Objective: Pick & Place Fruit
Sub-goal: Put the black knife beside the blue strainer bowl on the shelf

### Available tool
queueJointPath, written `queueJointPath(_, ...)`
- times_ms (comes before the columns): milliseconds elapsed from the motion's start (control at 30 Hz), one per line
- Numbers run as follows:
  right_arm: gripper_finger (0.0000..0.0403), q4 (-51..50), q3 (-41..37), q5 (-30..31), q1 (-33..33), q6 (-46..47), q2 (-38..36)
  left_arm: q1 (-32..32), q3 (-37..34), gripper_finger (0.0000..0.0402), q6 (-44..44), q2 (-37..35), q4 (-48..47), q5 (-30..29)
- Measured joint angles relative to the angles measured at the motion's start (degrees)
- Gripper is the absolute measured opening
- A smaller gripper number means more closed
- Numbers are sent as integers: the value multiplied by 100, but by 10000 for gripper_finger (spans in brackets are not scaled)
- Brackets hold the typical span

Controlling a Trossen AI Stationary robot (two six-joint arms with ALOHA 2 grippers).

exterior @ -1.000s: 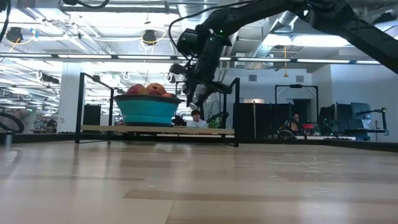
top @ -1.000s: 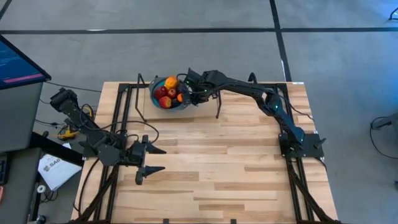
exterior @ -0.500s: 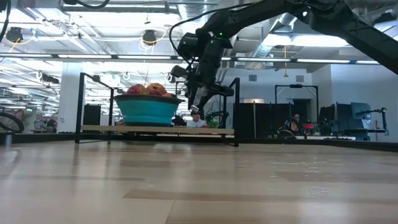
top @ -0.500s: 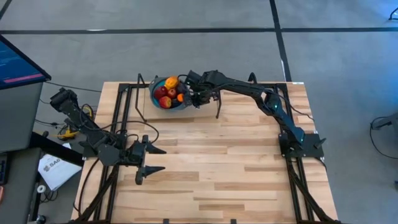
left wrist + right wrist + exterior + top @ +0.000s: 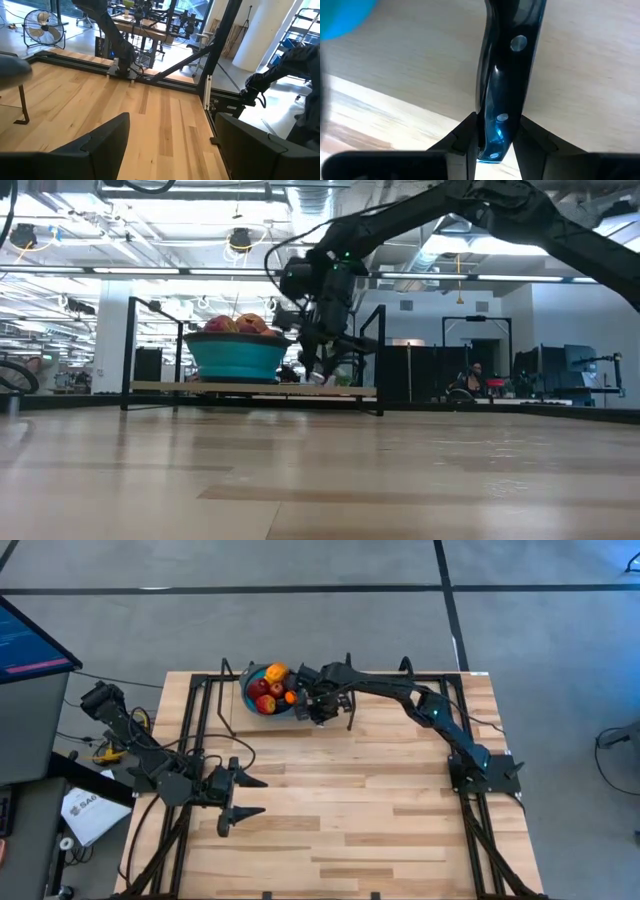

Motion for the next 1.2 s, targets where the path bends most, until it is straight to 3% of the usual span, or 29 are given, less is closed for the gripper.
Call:
queueJointPath(367, 93, 9, 21, -41, 4, 245, 59, 0, 0, 289, 7, 0, 28, 26)
queueJointPath(733, 115, -67, 13, -461, -7, 648, 70, 0, 0, 289, 15, 0, 26, 25)
queueJointPath(1200, 103, -70, 10, -561, 0, 741, 70, 0, 0, 289, 17, -1, 23, 24)
